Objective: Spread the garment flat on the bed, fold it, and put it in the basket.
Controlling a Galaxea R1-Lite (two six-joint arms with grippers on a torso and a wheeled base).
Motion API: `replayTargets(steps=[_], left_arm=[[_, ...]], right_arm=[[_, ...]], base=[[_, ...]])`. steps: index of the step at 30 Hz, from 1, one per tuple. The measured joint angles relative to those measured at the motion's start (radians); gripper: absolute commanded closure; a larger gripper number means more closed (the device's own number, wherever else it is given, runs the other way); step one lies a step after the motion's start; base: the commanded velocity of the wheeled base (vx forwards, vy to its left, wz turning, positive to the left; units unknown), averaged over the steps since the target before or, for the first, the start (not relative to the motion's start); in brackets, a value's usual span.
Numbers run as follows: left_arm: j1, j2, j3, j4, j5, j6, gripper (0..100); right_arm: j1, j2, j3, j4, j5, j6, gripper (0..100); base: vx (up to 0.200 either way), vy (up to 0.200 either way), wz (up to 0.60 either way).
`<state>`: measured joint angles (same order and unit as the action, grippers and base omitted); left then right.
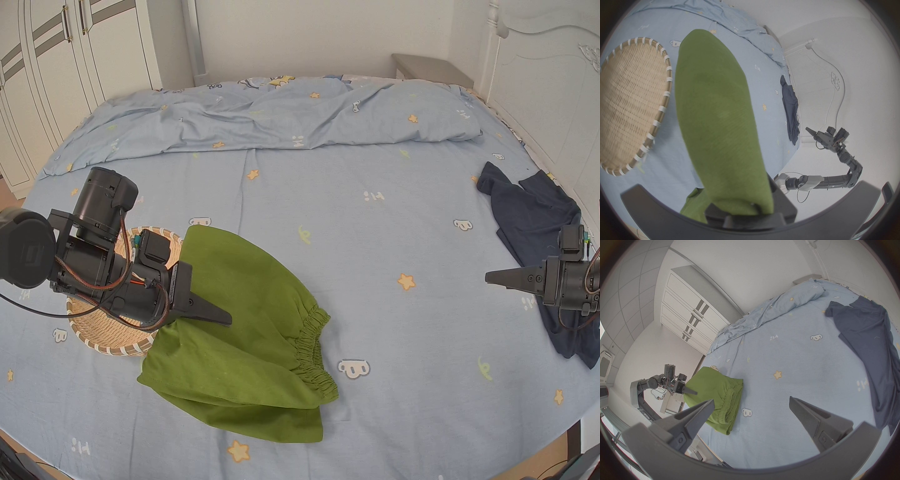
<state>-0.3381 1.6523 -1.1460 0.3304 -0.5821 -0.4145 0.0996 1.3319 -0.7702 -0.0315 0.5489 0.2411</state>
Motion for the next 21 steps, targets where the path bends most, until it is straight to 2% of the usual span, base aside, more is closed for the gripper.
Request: replayTargets(steps=[8, 13, 16, 21], left_arm=[[-0.010, -0.060, 0.020, -0.009, 0.010, 0.141, 100], [-0.001, -0.101, 0.025, -0.049, 0.083, 0.169, 100], [0.018, -0.121, 0.038, -0.119, 0.129, 0.179, 100], [0.089, -0.157, 0.090, -0.333, 0.147, 0.187, 100]], right_arm=[[0.009, -0.001, 0.001, 0.000, -0.001, 0.000, 0], [0.022, -0.002, 0.004, 0.001, -0.002, 0.000, 0], [0.024, -0.001, 0.004, 0.000, -0.002, 0.000, 0], [0.025, -0.001, 0.004, 0.000, -0.002, 0.000, 0]], base=[[0.000, 0.000, 0.00], [0.000, 0.000, 0.00], [0.000, 0.000, 0.00], [0.000, 0.000, 0.00]])
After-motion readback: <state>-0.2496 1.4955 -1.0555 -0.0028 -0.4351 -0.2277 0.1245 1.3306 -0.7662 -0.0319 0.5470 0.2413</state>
